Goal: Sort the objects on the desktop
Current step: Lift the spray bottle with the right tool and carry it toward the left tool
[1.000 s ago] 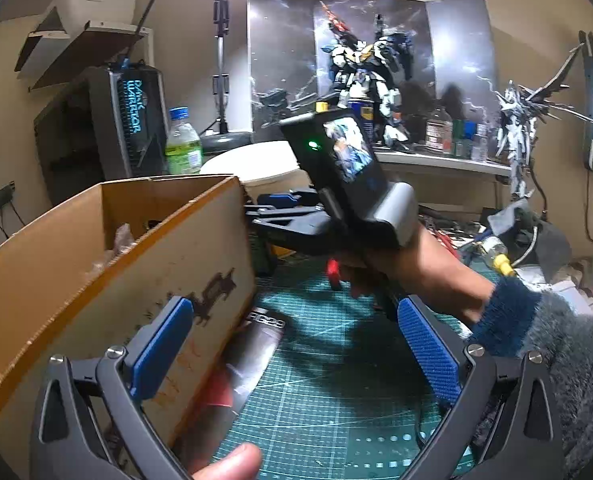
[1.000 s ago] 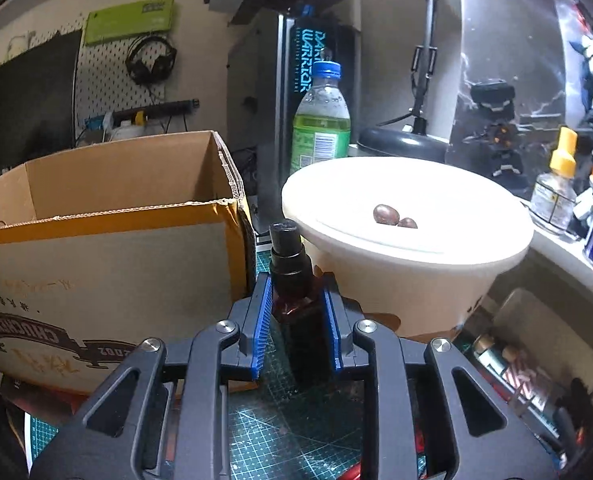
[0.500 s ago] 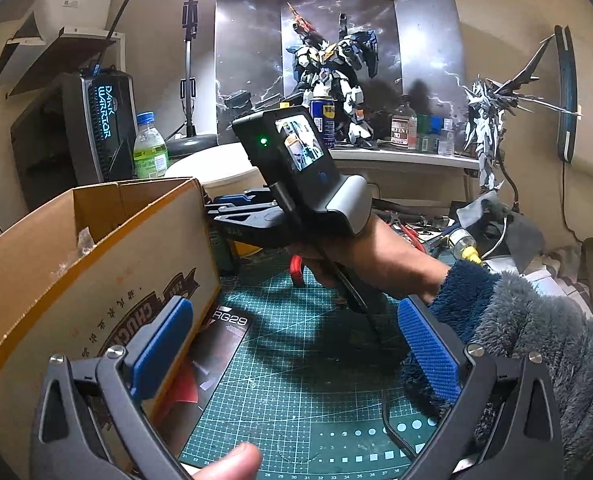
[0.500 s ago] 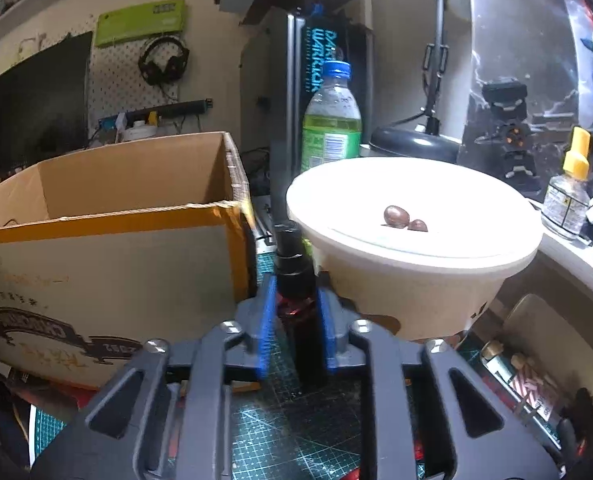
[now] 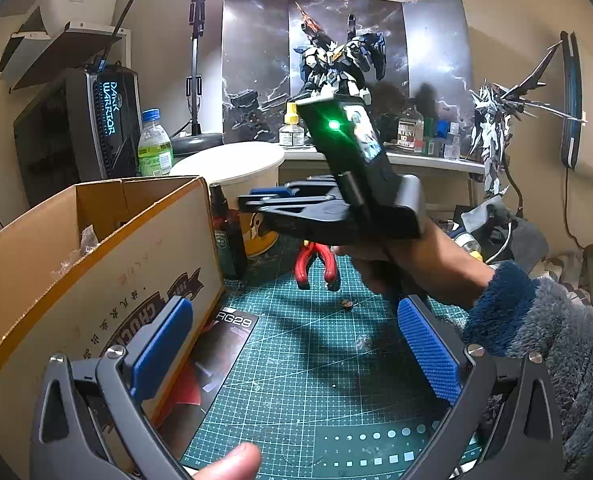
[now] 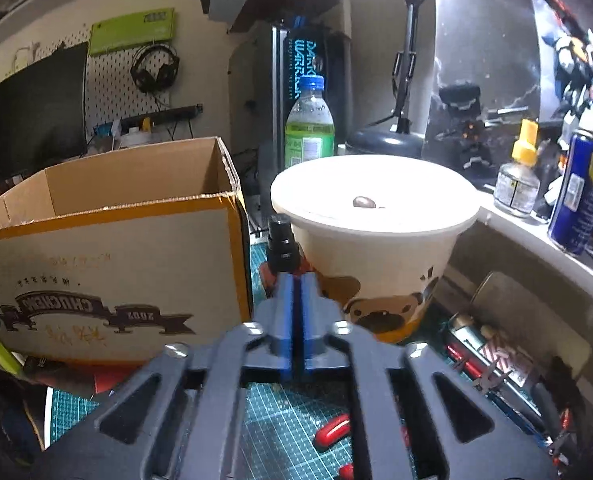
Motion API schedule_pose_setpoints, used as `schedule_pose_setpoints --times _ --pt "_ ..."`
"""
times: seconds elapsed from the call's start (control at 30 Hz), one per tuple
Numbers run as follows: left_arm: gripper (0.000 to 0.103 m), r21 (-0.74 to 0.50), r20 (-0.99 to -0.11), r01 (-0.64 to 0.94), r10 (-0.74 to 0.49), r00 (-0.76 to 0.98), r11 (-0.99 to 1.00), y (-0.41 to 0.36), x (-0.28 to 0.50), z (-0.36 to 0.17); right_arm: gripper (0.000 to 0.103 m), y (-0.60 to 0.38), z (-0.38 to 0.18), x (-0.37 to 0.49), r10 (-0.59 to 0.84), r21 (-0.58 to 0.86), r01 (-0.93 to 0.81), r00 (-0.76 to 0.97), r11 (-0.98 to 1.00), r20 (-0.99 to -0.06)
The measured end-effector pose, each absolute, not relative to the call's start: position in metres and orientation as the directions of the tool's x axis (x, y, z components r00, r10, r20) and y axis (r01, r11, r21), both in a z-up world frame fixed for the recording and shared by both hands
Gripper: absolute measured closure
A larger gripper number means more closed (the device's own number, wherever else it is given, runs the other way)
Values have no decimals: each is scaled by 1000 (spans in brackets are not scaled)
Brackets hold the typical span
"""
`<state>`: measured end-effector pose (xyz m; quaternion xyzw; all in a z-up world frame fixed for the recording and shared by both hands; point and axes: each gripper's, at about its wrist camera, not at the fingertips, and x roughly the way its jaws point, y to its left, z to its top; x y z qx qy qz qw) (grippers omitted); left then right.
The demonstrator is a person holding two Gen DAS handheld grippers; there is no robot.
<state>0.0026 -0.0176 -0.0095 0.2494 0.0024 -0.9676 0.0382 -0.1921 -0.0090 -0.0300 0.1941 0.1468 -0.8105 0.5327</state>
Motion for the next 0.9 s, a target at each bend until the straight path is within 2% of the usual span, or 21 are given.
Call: schedule_pose_setpoints --times 0.03,0.3,0.47,0.67,0.73,0.9 --pt "0 16 -482 76 -75 -873 -997 -17 3 -10 78 -11 -30 -192 -809 -35 921 -358 -387 -467" --pt "0 16 -487 76 -75 -870 -997 -18 0 -12 76 -38 -29 -196 -833 -15 937 -318 -349 -452" --pt "0 14 -498 56 -55 -866 -998 -14 -2 -18 69 -43 -34 -204 -834 -3 938 -310 -347 -455" --pt "0 6 -505 61 -56 -861 -998 -15 -5 -21 73 -47 -39 -209 -849 12 948 -280 -319 -448" --pt "0 4 -508 66 -59 -859 -998 -16 -5 -22 82 -52 -41 -210 -839 2 947 -285 -322 -464" --pt "0 -3 -501 81 -69 -862 -997 -20 -4 -21 82 -52 -43 -210 -828 -12 939 -310 -345 -468"
